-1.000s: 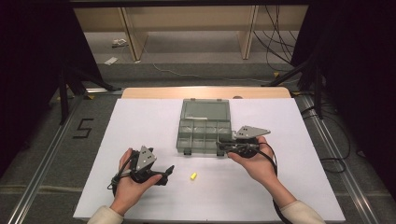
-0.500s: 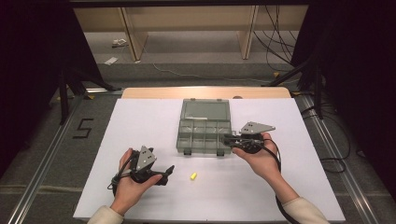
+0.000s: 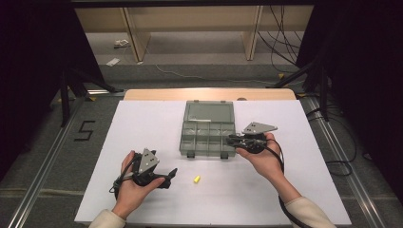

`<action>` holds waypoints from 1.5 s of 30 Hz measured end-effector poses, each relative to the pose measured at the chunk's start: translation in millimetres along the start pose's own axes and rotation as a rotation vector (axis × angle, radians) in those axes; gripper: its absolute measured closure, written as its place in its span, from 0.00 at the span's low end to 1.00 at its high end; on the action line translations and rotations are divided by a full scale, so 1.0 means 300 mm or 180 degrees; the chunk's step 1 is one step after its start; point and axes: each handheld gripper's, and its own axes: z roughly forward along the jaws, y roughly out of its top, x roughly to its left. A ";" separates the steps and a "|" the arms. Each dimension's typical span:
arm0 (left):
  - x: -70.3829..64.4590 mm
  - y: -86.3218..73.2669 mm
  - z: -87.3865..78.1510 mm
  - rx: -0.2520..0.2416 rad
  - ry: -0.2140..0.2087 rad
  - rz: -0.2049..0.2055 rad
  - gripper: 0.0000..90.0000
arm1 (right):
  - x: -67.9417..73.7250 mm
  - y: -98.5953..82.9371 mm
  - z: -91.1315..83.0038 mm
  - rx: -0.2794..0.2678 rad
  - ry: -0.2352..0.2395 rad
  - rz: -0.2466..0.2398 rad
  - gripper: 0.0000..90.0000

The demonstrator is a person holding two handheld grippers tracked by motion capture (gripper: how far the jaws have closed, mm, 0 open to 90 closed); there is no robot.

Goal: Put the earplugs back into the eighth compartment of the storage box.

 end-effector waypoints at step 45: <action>-0.001 0.001 -0.001 -0.0008 -0.0009 0.0004 0.03 | -0.021 -0.048 0.082 0.0310 -0.0114 -0.0105 0.80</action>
